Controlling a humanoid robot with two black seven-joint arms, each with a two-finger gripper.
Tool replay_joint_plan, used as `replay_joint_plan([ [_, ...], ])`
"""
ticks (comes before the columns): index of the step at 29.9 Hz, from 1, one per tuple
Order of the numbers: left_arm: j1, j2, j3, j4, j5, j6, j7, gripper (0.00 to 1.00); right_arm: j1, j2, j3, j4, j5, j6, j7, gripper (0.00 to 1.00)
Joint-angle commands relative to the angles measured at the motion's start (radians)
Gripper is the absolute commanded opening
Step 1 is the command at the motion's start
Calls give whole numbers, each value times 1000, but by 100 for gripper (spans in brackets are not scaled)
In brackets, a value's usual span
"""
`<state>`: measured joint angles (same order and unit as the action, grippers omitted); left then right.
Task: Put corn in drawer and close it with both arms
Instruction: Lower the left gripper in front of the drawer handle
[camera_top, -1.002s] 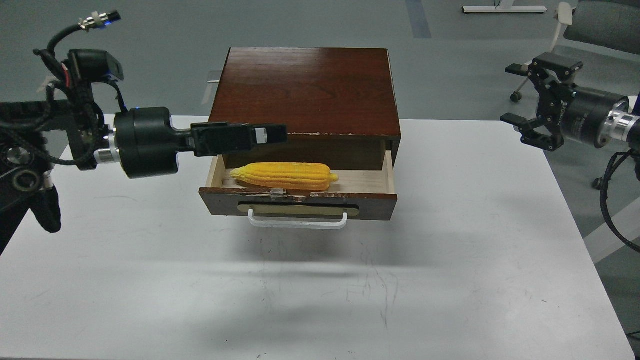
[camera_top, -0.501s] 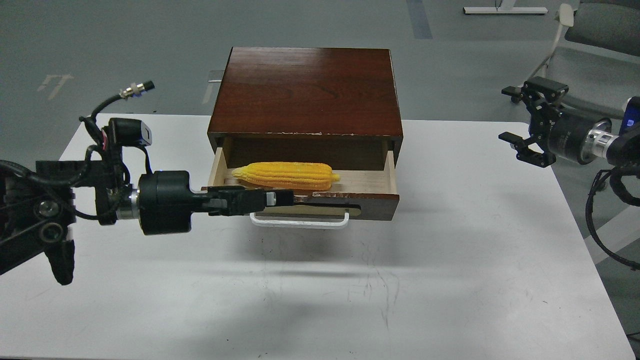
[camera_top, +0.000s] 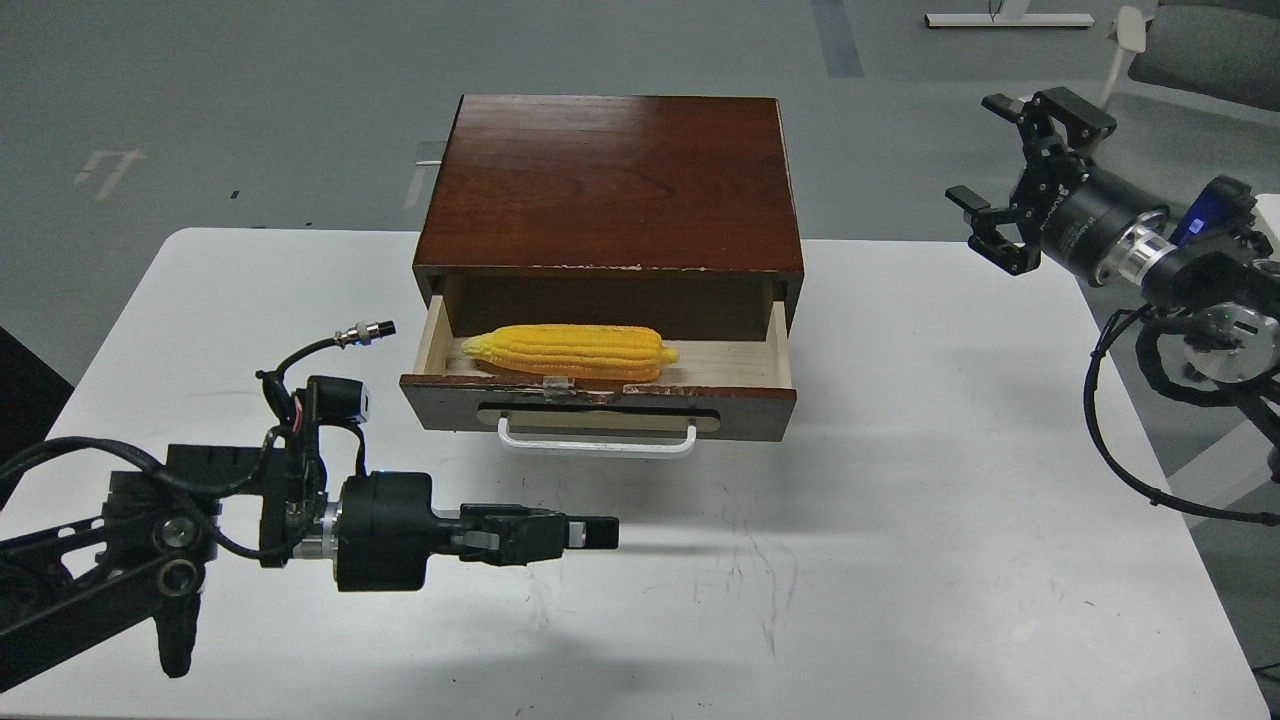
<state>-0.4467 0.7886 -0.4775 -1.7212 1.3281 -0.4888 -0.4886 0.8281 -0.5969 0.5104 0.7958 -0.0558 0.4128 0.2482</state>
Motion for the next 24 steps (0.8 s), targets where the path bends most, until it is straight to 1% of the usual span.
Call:
replay_joint_plan([
  [1,11,-28,-1,15,-7,0,0,0,-59,5,74,-13,40,-2,2,94],
  [6,11,-57,-15,52,-44,0,0,0,-119,3,99,-10,60,4,9,94],
  [7,11,-63,-13,58,-64,16,0,0,-130,2,97,-9,60,9,23,94],
  [10,11,-72,-15,80,-87,48,0,0,-142,0,94,0,60,17,40,94],
  [15,11,-83,-15,97,-98,58,0,0,-141,3,92,2,59,15,40,94],
  [19,11,-121,-10,158,-107,101,0,0,-142,3,80,0,57,9,40,95],
  [24,11,-129,-1,183,-104,105,0,0,-142,-1,80,-3,54,6,40,94],
])
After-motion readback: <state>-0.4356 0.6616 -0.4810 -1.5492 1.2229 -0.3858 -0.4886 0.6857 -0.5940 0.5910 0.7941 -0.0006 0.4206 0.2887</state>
